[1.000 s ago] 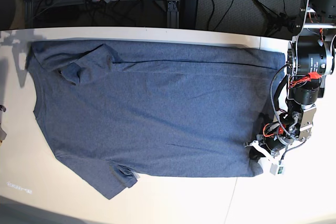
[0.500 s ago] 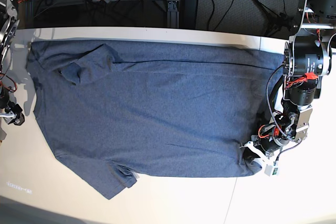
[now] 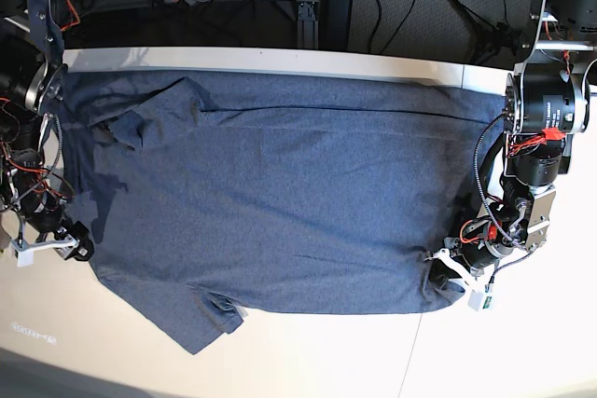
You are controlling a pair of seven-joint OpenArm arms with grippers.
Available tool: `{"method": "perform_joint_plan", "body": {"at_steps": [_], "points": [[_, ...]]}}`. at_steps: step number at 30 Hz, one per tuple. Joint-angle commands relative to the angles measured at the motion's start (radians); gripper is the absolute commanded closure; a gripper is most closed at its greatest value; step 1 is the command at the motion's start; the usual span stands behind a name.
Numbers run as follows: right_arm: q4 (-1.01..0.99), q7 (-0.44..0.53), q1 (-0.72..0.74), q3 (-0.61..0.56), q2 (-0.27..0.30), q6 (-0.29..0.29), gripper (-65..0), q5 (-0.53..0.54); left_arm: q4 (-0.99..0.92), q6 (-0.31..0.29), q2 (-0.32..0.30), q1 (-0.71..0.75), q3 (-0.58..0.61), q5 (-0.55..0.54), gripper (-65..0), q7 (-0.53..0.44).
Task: Fold the T-shirt properly
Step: 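Release the right gripper and move it to the shirt's hem corner, then grasp the hem corner with the right gripper, holding with the left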
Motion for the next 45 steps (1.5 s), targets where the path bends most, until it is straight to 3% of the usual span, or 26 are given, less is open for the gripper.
{"method": "perform_joint_plan", "body": {"at_steps": [1,12,24,38,45], "points": [[0.005,-0.010,0.031,-0.013,0.007,0.024,-35.6,-0.014,0.000,-0.024,0.000,-0.009,0.004,0.035,0.0,0.061],[0.003,0.033,0.060,-0.285,-0.002,0.023,-35.6,-0.049,0.000,-0.024,-0.001,-0.009,0.004,0.032,0.0,0.065],[0.003,0.068,0.057,-0.288,0.024,0.021,-35.6,-0.046,0.000,-0.024,-0.020,-0.009,0.004,0.021,0.0,0.069],[0.003,0.068,0.057,-0.288,-0.050,0.025,-35.5,-0.103,0.000,-0.024,-0.019,-0.009,0.004,0.021,0.0,0.068],[0.003,0.069,0.057,-0.288,-0.060,0.033,-35.4,-0.152,0.000,-0.024,-0.019,-0.010,0.004,0.021,0.0,0.068]]}}
